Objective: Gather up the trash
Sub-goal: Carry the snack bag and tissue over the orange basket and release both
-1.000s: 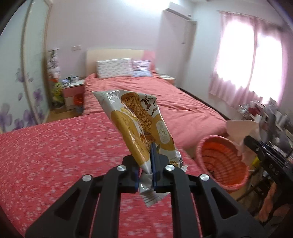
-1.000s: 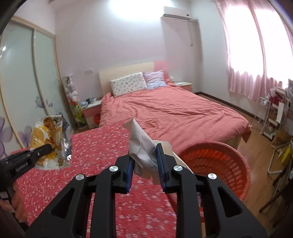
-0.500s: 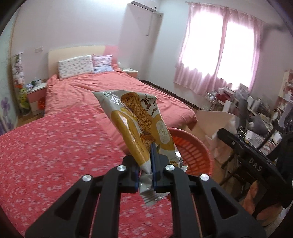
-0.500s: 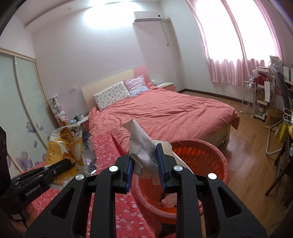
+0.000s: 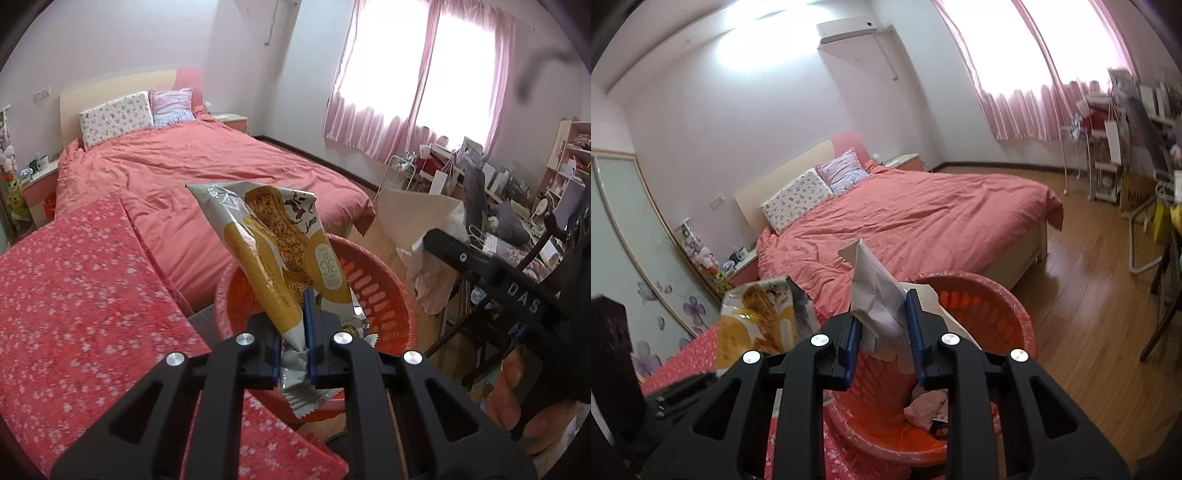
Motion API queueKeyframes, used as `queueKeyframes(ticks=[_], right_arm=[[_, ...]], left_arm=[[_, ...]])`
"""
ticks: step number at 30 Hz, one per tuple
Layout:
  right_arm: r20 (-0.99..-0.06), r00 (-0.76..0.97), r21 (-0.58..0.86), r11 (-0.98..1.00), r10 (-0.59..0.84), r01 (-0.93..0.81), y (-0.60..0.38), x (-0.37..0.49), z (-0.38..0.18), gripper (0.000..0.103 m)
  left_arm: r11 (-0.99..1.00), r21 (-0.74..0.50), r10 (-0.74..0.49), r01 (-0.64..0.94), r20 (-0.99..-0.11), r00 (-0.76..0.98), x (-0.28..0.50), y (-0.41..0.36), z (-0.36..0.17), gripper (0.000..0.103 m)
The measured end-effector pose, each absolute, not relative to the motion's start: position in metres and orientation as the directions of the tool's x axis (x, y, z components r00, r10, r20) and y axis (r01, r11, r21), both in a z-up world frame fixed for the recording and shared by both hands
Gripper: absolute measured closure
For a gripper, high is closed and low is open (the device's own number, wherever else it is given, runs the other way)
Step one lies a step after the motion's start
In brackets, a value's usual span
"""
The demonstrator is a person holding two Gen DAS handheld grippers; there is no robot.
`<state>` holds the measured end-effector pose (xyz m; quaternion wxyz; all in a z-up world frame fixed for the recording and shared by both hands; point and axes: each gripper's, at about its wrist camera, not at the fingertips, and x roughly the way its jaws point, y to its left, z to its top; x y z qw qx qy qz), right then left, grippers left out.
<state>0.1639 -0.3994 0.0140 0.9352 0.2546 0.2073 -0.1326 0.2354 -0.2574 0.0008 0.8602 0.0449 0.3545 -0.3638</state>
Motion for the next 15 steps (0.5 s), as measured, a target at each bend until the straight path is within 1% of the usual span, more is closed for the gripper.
queueKeyframes(ticks=[4, 8, 9, 10, 11, 13, 14, 15], right_arm=[[-0.462, 0.880, 0.471, 0.809, -0.113, 0.351, -0.413, 0.170, 0.004, 0.079], [-0.467, 0.879, 0.482, 0.805, -0.097, 0.346, -0.413, 0.173, 0.000, 0.077], [-0.470, 0.878, 0.484, 0.805, -0.092, 0.343, -0.413, 0.175, -0.001, 0.076], [-0.473, 0.876, 0.483, 0.806, -0.089, 0.343, -0.413, 0.177, -0.002, 0.074], [-0.478, 0.874, 0.483, 0.806, -0.084, 0.341, -0.413, 0.178, -0.003, 0.074], [-0.488, 0.870, 0.483, 0.807, -0.076, 0.341, -0.414, 0.181, -0.005, 0.067], [-0.495, 0.866, 0.482, 0.806, -0.073, 0.344, -0.414, 0.181, -0.007, 0.063], [-0.500, 0.863, 0.481, 0.806, -0.071, 0.345, -0.414, 0.181, -0.008, 0.062]], left_arm=[[0.728, -0.182, -0.587, 0.661, -0.663, 0.464, 0.242, -0.273, -0.013, 0.091], [0.729, -0.179, -0.575, 0.660, -0.683, 0.450, 0.249, -0.283, -0.025, 0.090], [0.735, -0.175, -0.566, 0.655, -0.690, 0.451, 0.251, -0.285, -0.030, 0.087], [0.735, -0.175, -0.564, 0.655, -0.693, 0.448, 0.252, -0.285, -0.033, 0.082], [0.738, -0.171, -0.559, 0.653, -0.697, 0.450, 0.253, -0.286, -0.036, 0.076], [0.750, -0.158, -0.541, 0.642, -0.704, 0.459, 0.255, -0.286, -0.042, 0.068], [0.757, -0.154, -0.532, 0.635, -0.710, 0.462, 0.257, -0.285, -0.045, 0.067], [0.763, -0.152, -0.524, 0.628, -0.714, 0.464, 0.258, -0.285, -0.046, 0.066]])
